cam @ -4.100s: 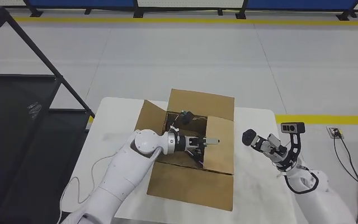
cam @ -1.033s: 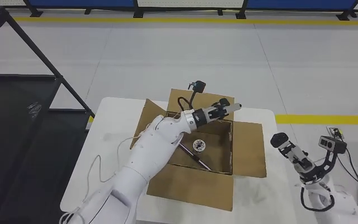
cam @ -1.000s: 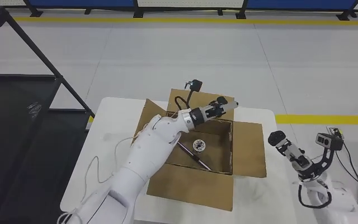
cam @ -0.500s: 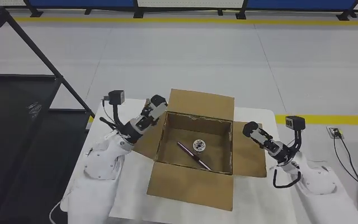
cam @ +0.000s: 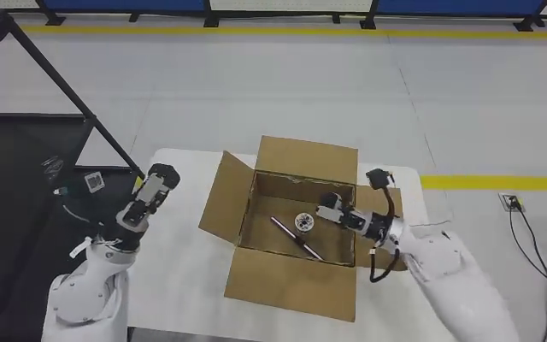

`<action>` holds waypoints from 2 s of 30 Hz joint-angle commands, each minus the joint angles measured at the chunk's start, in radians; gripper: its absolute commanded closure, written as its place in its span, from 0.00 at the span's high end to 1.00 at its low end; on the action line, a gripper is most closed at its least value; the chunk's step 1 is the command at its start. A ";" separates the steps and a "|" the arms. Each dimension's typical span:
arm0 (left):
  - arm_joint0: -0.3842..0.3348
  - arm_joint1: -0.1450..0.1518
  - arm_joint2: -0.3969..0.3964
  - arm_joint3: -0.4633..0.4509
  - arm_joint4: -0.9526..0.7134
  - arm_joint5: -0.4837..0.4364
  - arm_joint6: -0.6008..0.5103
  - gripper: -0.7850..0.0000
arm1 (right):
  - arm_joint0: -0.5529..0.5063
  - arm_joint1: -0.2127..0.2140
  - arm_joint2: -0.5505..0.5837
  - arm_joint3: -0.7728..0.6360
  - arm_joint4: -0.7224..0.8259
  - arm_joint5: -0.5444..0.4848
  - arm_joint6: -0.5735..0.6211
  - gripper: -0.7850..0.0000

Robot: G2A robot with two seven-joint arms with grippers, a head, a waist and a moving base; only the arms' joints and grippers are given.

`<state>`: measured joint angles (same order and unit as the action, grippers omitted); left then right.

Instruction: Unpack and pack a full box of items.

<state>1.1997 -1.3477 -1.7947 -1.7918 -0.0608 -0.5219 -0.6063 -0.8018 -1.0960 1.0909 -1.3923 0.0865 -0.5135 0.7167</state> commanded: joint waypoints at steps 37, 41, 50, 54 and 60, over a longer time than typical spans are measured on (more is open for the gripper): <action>0.164 0.038 -0.140 0.020 -0.124 -0.085 0.036 1.00 | 0.420 -0.345 -0.538 0.599 0.083 0.109 -0.189 1.00; 0.177 0.042 -0.157 0.025 -0.144 -0.094 0.067 1.00 | 0.443 -0.387 -0.556 0.680 0.110 0.074 -0.175 1.00; 0.176 0.052 -0.164 0.044 -0.134 -0.081 0.107 1.00 | 0.484 -0.471 -0.582 0.812 0.144 -0.005 -0.131 1.00; 0.170 0.055 -0.156 0.053 -0.123 -0.079 0.117 1.00 | 0.496 -0.500 -0.584 0.858 0.143 -0.030 -0.133 1.00; 0.168 0.061 -0.156 0.058 -0.122 -0.079 0.133 1.00 | 0.508 -0.543 -0.589 0.902 0.133 -0.041 -0.155 1.00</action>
<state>1.3680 -1.2877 -1.9498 -1.7346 -0.1807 -0.6004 -0.4753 -0.2958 -1.6319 0.5030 -0.4963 0.2228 -0.5562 0.5664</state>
